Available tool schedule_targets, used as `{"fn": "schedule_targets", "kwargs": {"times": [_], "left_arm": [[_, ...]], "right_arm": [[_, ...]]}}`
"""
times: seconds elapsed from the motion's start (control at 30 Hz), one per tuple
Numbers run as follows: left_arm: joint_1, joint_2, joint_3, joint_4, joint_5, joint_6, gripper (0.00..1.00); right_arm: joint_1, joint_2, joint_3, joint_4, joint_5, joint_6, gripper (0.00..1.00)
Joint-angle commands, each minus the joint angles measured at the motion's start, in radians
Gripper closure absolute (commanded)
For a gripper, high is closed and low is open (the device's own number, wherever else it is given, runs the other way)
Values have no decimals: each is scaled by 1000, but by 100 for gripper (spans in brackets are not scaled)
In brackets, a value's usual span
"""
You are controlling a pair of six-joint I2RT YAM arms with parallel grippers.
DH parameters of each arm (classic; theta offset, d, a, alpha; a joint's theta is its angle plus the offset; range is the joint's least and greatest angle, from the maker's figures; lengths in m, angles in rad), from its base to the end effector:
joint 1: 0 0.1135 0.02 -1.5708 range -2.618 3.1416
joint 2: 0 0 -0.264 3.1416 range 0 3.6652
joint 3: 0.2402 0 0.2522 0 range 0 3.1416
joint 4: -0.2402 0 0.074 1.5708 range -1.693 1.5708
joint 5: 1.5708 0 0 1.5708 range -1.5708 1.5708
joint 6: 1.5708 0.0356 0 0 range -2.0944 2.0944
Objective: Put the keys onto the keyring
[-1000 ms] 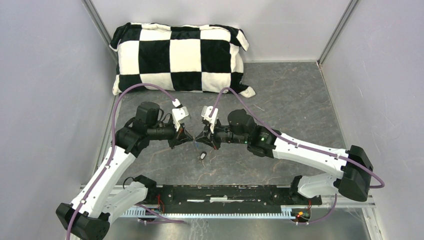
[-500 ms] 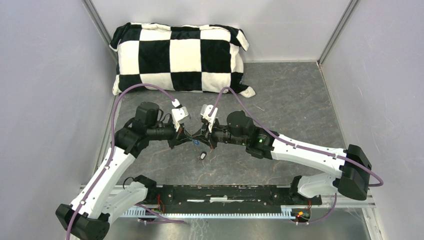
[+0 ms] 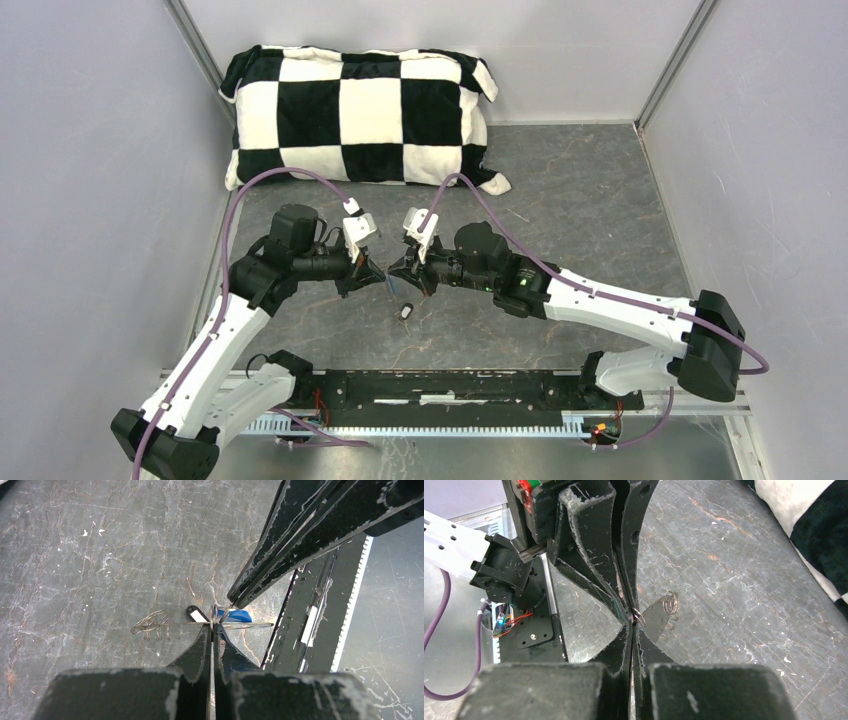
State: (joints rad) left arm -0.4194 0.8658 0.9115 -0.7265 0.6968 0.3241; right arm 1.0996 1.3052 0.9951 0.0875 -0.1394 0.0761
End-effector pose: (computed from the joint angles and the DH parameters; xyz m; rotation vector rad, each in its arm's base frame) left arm 0.1456 -0.0899 0.3219 1.1315 1.8737 -0.8315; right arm 0.1358 0.2774 0.3265 -1.0200 1.6003 0.9496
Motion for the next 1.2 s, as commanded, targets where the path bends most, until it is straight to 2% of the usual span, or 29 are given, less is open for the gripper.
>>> {"fn": "schedule_targets", "kwargs": {"times": [0.0, 1.17], "left_arm": [[-5, -6, 24, 32, 2, -23, 98], [-4, 7, 45, 32, 1, -29, 98]], "right_arm": [[4, -41, -9, 17, 25, -18, 99], [17, 45, 27, 86, -1, 27, 100]]}}
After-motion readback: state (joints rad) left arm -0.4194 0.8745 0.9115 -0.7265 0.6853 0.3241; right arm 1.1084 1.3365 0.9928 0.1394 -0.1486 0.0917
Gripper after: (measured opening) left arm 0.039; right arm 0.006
